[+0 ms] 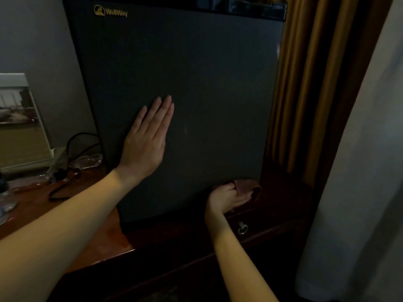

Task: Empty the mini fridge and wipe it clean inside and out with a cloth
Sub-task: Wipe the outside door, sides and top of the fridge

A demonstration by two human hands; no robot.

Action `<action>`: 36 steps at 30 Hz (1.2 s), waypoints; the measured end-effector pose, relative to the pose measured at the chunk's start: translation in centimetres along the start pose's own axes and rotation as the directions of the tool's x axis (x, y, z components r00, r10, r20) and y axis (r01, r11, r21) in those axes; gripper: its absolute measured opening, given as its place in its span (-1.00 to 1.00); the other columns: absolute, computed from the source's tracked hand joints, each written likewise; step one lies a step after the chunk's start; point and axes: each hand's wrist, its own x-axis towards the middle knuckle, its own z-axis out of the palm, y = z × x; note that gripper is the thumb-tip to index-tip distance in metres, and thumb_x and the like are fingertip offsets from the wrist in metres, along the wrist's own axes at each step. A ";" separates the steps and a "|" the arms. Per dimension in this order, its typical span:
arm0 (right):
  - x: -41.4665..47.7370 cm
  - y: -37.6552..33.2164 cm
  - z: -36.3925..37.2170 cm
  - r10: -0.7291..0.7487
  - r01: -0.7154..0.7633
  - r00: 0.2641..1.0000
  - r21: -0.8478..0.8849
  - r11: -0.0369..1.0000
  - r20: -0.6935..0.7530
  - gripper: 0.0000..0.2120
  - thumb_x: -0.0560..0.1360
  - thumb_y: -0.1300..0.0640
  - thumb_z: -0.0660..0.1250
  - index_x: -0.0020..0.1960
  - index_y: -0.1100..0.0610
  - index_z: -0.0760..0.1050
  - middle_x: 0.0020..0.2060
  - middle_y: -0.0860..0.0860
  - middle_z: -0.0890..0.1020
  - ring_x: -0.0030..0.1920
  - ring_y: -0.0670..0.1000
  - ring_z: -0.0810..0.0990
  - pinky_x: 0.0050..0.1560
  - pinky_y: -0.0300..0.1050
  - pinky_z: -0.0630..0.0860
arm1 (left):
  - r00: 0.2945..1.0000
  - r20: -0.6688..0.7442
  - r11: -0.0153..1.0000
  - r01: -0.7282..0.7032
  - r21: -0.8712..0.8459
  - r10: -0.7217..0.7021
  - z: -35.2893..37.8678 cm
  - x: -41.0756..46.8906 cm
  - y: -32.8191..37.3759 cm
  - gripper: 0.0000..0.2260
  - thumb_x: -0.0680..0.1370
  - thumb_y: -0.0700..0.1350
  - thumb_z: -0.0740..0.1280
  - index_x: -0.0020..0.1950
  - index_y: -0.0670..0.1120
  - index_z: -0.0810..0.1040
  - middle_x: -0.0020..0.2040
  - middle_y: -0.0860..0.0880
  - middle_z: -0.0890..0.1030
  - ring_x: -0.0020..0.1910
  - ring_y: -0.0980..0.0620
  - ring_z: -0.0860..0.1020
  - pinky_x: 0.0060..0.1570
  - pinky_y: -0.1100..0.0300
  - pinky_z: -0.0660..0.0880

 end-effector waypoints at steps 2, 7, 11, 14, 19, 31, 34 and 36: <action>-2.3 0.4 0.6 0.026 -0.024 0.998 -0.045 0.999 0.049 -0.48 0.60 0.11 -0.03 0.46 0.38 0.23 0.55 0.21 0.00 0.55 0.18 -0.09 0.46 -0.19 -0.16 | 0.998 0.040 0.998 -0.057 0.020 0.057 0.5 -2.3 -0.2 -0.48 0.60 -0.19 0.06 0.57 -0.20 0.05 0.58 -0.11 0.07 0.56 -0.05 0.01 0.53 0.02 -0.07; -10.9 1.7 1.8 0.031 -0.030 0.984 -0.007 1.000 0.176 -0.31 0.46 0.03 -0.10 0.47 0.41 0.16 0.54 0.25 -0.06 0.54 0.21 -0.13 0.48 -0.18 -0.19 | 0.955 0.227 0.981 -0.194 -0.002 0.190 0.3 -10.4 -2.4 -0.37 0.50 -0.23 0.08 0.58 -0.16 0.02 0.59 -0.05 0.00 0.57 -0.01 -0.02 0.53 0.08 -0.10; -18.4 1.7 2.1 0.156 -0.153 0.935 -0.035 0.988 0.318 -0.41 0.61 0.01 -0.02 0.54 0.31 0.05 0.55 0.16 -0.15 0.55 0.11 -0.16 0.46 -0.19 -0.15 | 0.889 0.414 0.980 -0.164 -0.114 0.197 -1.6 -16.7 -4.2 -0.28 0.43 -0.22 0.14 0.58 -0.13 0.01 0.59 -0.07 0.05 0.56 -0.02 0.03 0.53 0.13 -0.06; -22.4 1.2 2.0 0.310 -0.341 0.833 -0.016 0.940 0.459 -0.35 0.62 0.17 0.14 0.57 0.13 -0.15 0.57 0.02 -0.15 0.56 0.01 -0.06 0.43 -0.16 -0.04 | 0.841 0.508 0.971 -0.078 -0.227 0.187 -3.2 -19.6 -5.0 -0.33 0.51 -0.08 0.16 0.59 -0.08 -0.01 0.59 -0.06 0.07 0.55 -0.01 0.09 0.51 0.15 0.00; -21.5 2.6 1.6 0.255 -0.266 0.788 -0.064 0.962 0.560 -0.34 0.64 0.19 0.12 0.56 0.19 -0.24 0.55 0.01 -0.25 0.55 -0.02 -0.22 0.48 -0.09 -0.14 | 0.825 0.559 0.966 0.078 -0.246 0.076 -4.0 -20.5 -4.6 -0.18 0.39 -0.34 0.39 0.58 -0.13 0.08 0.58 -0.07 0.09 0.55 -0.01 0.09 0.49 0.15 0.05; 1.9 -0.3 -2.9 -0.020 0.001 0.993 0.164 0.987 0.113 -0.52 0.61 0.38 0.08 0.47 0.46 0.04 0.51 0.32 0.03 0.54 0.21 0.01 0.48 -0.17 -0.06 | 0.857 0.450 0.919 -0.065 -0.389 0.251 -1.4 -15.9 2.8 -0.40 0.49 -0.28 0.03 0.56 -0.20 0.12 0.58 -0.08 0.10 0.56 0.01 0.06 0.52 0.19 -0.06; 9.0 -1.2 -4.0 0.003 -0.015 0.995 0.127 0.992 0.098 -0.54 0.62 0.30 0.08 0.49 0.39 0.12 0.48 0.28 0.21 0.48 0.20 0.22 0.48 -0.10 0.11 | 0.850 0.454 0.913 -0.071 -0.401 0.265 0.7 -15.2 4.5 -0.38 0.50 -0.25 -0.01 0.58 -0.15 0.01 0.60 -0.02 -0.02 0.56 0.04 -0.02 0.51 0.20 -0.11; 11.9 -0.9 -4.6 0.048 -0.062 0.982 0.073 0.995 0.185 -0.53 0.64 0.22 0.06 0.52 0.30 0.12 0.46 0.25 0.29 0.41 0.21 0.33 0.46 -0.01 0.22 | 0.849 0.457 0.913 -0.068 -0.402 0.264 2.0 -15.4 5.5 -0.38 0.50 -0.24 -0.02 0.59 -0.13 -0.01 0.60 0.00 -0.07 0.57 0.04 -0.04 0.51 0.19 -0.13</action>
